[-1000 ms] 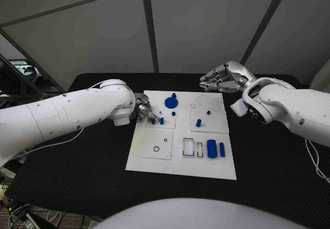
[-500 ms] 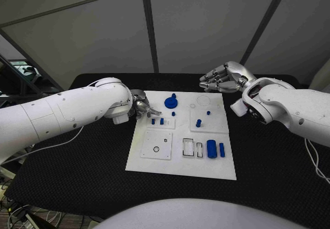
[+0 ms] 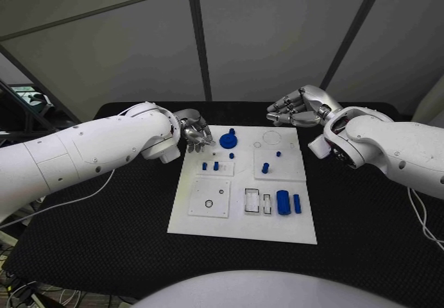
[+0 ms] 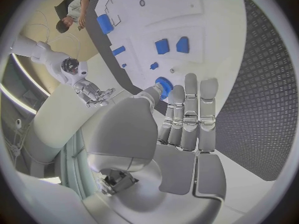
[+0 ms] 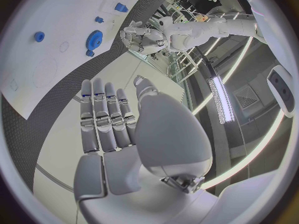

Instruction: Assemble the parts on the task board

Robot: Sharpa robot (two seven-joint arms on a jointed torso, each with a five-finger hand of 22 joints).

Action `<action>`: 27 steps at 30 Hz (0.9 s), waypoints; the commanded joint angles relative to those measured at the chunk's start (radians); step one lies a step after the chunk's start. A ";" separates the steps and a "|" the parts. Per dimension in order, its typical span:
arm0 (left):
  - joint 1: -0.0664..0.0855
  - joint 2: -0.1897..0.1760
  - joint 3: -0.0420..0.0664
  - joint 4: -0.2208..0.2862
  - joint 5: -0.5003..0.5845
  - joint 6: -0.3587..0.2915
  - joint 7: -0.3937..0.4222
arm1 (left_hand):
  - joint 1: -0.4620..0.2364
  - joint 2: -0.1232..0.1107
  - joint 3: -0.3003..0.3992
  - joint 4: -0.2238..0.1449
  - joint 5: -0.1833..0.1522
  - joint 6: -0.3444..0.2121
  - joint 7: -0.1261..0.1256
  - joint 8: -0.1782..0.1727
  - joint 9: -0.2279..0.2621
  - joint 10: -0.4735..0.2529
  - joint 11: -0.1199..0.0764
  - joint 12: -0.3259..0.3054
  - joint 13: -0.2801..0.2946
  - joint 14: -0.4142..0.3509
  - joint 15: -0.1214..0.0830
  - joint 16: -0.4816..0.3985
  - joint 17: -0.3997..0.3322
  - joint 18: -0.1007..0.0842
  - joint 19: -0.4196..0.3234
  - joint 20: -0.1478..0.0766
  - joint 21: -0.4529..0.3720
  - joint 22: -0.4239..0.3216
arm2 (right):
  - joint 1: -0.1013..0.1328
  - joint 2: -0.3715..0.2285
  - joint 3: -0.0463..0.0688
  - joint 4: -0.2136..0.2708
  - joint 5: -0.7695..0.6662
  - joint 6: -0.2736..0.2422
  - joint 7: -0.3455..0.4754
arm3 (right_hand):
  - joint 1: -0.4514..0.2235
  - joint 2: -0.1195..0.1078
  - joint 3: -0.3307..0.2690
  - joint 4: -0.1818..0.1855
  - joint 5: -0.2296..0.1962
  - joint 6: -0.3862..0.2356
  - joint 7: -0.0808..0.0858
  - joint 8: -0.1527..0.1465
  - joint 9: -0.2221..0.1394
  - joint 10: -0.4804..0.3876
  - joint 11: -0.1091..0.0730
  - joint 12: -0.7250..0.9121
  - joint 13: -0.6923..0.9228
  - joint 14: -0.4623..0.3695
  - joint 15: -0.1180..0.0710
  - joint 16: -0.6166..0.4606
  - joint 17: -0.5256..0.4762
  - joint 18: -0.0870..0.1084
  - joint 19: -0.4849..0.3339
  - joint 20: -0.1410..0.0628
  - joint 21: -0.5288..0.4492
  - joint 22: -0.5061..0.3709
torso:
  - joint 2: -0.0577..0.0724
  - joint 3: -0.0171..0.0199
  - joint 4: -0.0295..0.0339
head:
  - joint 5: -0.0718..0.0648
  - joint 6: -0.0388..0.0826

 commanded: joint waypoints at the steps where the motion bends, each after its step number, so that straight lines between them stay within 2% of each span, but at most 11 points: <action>1: -0.005 0.012 -0.002 0.010 -0.070 -0.118 0.229 | 0.035 -0.043 0.041 -0.028 -0.004 0.001 -0.001 -0.055 -0.056 -0.035 0.013 -0.095 -0.078 -0.003 0.005 0.139 0.092 0.009 -0.035 0.008 -0.045 -0.026 | 0.002 0.000 0.001 0.001 0.004 -0.001 0.009 | -0.008 0.002 -0.008 0.001 0.005 -0.006 0.000 0.000 -0.001 -0.007 -0.003 -0.003 -0.001 -0.008 -0.003 -0.003 -0.001 0.002 -0.002 0.007 -0.005 -0.001 | 0.001 -0.0001 -0.0006 | -0.005 0.004; 3: -0.010 0.019 -0.008 0.015 -0.120 -0.143 0.278 | 0.042 -0.068 0.058 -0.043 -0.007 0.035 -0.001 -0.089 -0.099 -0.021 0.009 -0.147 -0.135 -0.034 0.002 0.248 0.154 0.008 -0.021 0.012 -0.042 -0.025 | 0.002 0.001 0.001 0.001 0.004 -0.001 0.009 | -0.008 0.002 -0.008 0.001 0.005 -0.006 0.000 0.000 -0.001 -0.007 -0.003 -0.003 -0.001 -0.008 -0.003 -0.003 -0.001 0.002 -0.002 0.007 -0.005 -0.001 | 0.001 -0.0003 -0.0011 | -0.008 0.007; 5: -0.013 0.026 -0.016 0.016 -0.168 -0.153 0.304 | 0.045 -0.081 0.070 -0.056 -0.008 0.067 -0.006 -0.117 -0.134 0.000 0.004 -0.176 -0.176 -0.025 0.002 0.375 0.206 0.010 0.000 0.008 -0.029 -0.017 | 0.002 0.001 0.001 0.001 0.004 -0.001 0.009 | -0.007 0.003 -0.007 0.001 0.006 -0.006 0.000 0.000 -0.001 -0.008 -0.003 -0.003 -0.001 -0.008 -0.003 -0.003 -0.002 0.002 -0.002 0.007 -0.006 -0.002 | 0.001 0.0001 -0.0014 | -0.009 0.009; 9: -0.017 0.042 -0.038 0.008 -0.251 -0.150 0.307 | 0.027 -0.095 0.063 -0.056 -0.011 0.088 -0.013 -0.156 -0.175 -0.004 0.007 -0.217 -0.220 -0.038 0.005 0.435 0.209 0.010 0.008 0.009 -0.028 -0.014 | 0.002 0.001 0.001 0.002 0.006 0.001 0.009 | -0.007 0.003 -0.007 0.001 0.006 -0.006 0.000 0.000 -0.001 -0.008 -0.003 -0.003 -0.001 -0.008 -0.003 -0.003 -0.002 0.002 -0.002 0.007 -0.006 -0.002 | 0.000 -0.0002 -0.0004 | -0.012 0.010; 11: -0.018 0.054 -0.051 -0.001 -0.295 -0.145 0.300 | 0.012 -0.102 0.035 -0.053 -0.015 0.103 -0.016 -0.183 -0.201 0.006 0.005 -0.232 -0.245 -0.018 0.005 0.504 0.216 0.012 0.026 0.010 -0.027 -0.016 | 0.002 0.001 0.001 0.002 0.007 0.002 0.009 | -0.007 0.004 -0.007 0.000 0.007 -0.006 0.000 0.000 -0.001 -0.008 -0.003 -0.003 -0.001 -0.008 -0.003 -0.003 -0.002 0.002 -0.002 0.007 -0.006 -0.002 | 0.001 0.0006 -0.0008 | -0.013 0.012; 13: -0.018 0.063 -0.059 -0.007 -0.322 -0.140 0.296 | 0.008 -0.100 0.017 -0.053 -0.015 0.124 -0.023 -0.199 -0.218 0.017 0.001 -0.241 -0.264 0.005 0.004 0.567 0.228 0.009 0.056 0.007 0.001 0.003 | 0.002 0.001 0.001 0.002 0.008 0.002 0.009 | -0.007 0.004 -0.007 0.000 0.007 -0.006 0.000 0.000 -0.001 -0.008 -0.003 -0.003 -0.001 -0.008 -0.003 -0.003 -0.002 0.002 -0.002 0.007 -0.006 -0.002 | 0.001 0.0001 -0.0007 | -0.016 0.014; 17: -0.020 0.079 -0.068 -0.019 -0.365 -0.130 0.293 | 0.016 -0.091 0.000 -0.057 -0.014 0.153 -0.028 -0.223 -0.243 0.032 -0.003 -0.260 -0.294 0.036 0.000 0.653 0.240 -0.010 0.126 0.002 0.099 0.074 | 0.002 0.002 0.001 0.002 0.008 0.002 0.009 | -0.007 0.004 -0.007 0.000 0.007 -0.006 0.000 0.000 -0.001 -0.008 -0.003 -0.003 -0.001 -0.008 -0.003 -0.003 -0.002 0.002 -0.002 0.007 -0.006 -0.002 | 0.001 -0.0008 -0.0008 | -0.016 0.014; 22: -0.023 0.101 -0.073 -0.044 -0.410 -0.123 0.293 | 0.031 -0.082 0.001 -0.069 -0.012 0.202 -0.026 -0.249 -0.272 0.070 -0.004 -0.296 -0.341 0.087 -0.005 0.774 0.266 -0.038 0.221 -0.002 0.248 0.183 | 0.002 0.003 0.001 0.003 0.008 0.002 0.009 | -0.006 0.004 -0.007 -0.001 0.008 -0.006 0.000 0.000 -0.001 -0.008 -0.003 -0.003 -0.001 -0.007 -0.003 -0.003 -0.003 0.002 -0.002 0.007 -0.007 -0.002 | 0.001 0.0001 -0.0010 | -0.018 0.017; 27: -0.027 0.119 -0.075 -0.073 -0.436 -0.118 0.295 | 0.037 -0.082 0.009 -0.078 -0.011 0.223 -0.030 -0.270 -0.290 0.088 -0.004 -0.325 -0.373 0.107 -0.006 0.831 0.273 -0.049 0.257 -0.004 0.312 0.232 | 0.002 0.004 0.001 0.003 0.008 0.002 0.009 | -0.006 0.004 -0.007 -0.001 0.008 -0.006 0.000 0.000 -0.001 -0.008 -0.003 -0.003 -0.001 -0.007 -0.003 -0.003 -0.003 0.002 -0.002 0.007 -0.007 -0.002 | 0.002 -0.0003 -0.0008 | -0.019 0.016</action>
